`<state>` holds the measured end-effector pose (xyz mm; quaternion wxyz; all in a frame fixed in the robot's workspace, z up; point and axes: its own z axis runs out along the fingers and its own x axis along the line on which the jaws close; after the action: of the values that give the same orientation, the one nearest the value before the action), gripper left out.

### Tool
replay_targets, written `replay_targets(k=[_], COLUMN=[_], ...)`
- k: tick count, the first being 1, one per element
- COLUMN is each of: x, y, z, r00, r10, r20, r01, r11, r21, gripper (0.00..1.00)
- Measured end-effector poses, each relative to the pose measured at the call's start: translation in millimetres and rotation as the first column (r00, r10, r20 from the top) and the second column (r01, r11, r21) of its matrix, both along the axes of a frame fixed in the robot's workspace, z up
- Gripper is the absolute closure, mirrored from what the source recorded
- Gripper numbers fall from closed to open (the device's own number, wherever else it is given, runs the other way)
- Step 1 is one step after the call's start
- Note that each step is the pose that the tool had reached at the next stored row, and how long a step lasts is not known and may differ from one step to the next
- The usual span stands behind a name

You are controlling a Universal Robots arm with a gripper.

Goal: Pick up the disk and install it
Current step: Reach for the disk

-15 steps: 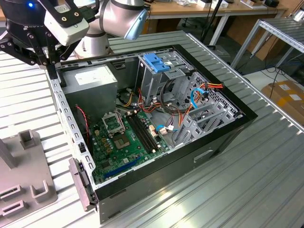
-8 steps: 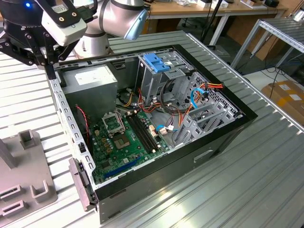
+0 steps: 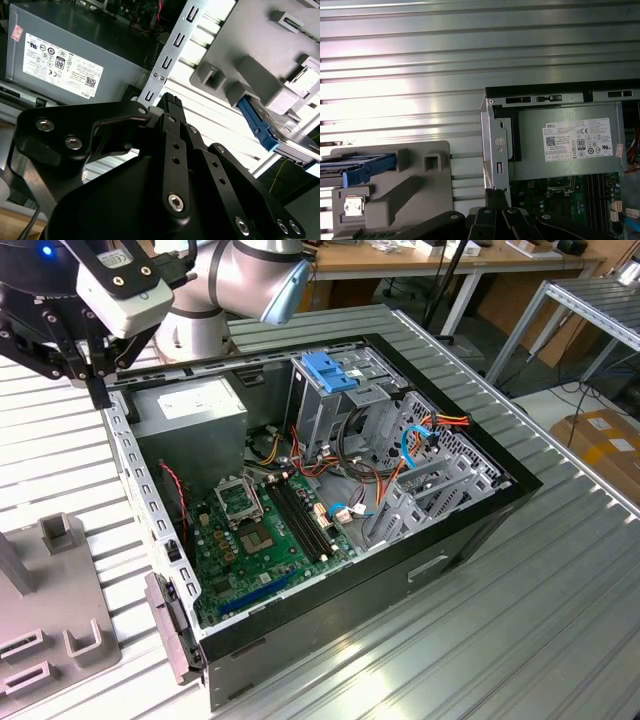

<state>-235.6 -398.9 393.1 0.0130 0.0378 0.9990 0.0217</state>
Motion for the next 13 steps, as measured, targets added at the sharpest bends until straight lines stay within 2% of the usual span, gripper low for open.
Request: replay_targets(k=[13], x=[-6.0], y=[0.0], z=[0.0], r00=[1.0], r10=[0.0], r20=[0.0], r01=[0.0], r11=[1.0], r21=[0.0], gripper=[0.89])
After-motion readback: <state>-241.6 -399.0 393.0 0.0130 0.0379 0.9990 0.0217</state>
